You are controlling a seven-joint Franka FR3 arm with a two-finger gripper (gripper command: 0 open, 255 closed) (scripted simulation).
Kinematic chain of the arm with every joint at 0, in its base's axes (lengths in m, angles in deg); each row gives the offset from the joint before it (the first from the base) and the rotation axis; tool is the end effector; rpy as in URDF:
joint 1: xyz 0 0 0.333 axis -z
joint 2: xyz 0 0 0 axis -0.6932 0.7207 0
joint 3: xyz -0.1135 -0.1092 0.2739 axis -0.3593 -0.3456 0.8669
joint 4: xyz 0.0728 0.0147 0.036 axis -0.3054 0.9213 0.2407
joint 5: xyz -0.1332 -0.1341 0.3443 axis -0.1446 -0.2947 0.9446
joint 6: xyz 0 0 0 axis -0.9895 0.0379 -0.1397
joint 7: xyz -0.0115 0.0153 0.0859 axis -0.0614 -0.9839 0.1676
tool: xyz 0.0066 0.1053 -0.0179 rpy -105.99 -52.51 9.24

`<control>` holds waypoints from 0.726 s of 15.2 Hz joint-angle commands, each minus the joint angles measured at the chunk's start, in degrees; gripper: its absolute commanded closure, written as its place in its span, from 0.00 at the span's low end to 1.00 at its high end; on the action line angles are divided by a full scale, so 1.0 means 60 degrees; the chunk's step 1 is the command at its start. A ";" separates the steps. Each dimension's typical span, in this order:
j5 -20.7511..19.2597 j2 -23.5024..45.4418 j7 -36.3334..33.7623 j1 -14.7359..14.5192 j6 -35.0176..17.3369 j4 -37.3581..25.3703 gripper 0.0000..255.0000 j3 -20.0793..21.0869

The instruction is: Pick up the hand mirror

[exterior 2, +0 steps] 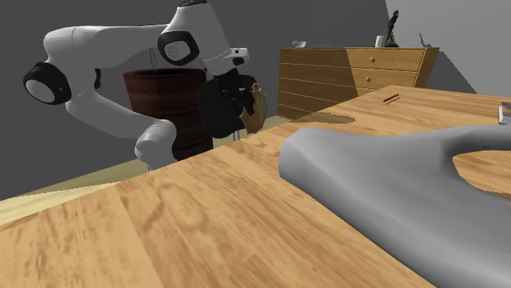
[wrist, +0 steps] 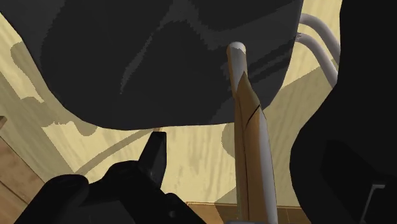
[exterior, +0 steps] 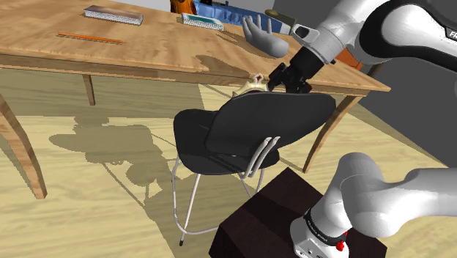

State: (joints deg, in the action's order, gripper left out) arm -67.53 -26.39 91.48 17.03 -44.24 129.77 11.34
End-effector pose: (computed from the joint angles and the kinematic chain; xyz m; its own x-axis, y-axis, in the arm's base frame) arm 0.2930 0.0246 0.5969 0.4366 0.7788 0.4503 0.8729 -0.4879 -0.0025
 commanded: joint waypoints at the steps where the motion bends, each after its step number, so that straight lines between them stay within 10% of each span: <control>1: -0.0011 -0.0056 0.0079 -0.0027 0.0173 0.0306 0.00 -0.0022; 5: -0.0064 -0.0143 0.0137 -0.0008 -0.0100 0.0670 0.00 -0.0087; 6: -0.0069 -0.0170 0.0142 0.0002 -0.0067 0.0666 1.00 -0.0094; 11: -0.0095 -0.0273 0.0159 0.0042 0.0049 0.0655 1.00 -0.0111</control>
State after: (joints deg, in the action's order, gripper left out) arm -68.12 -28.07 92.43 17.30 -44.09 133.62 10.67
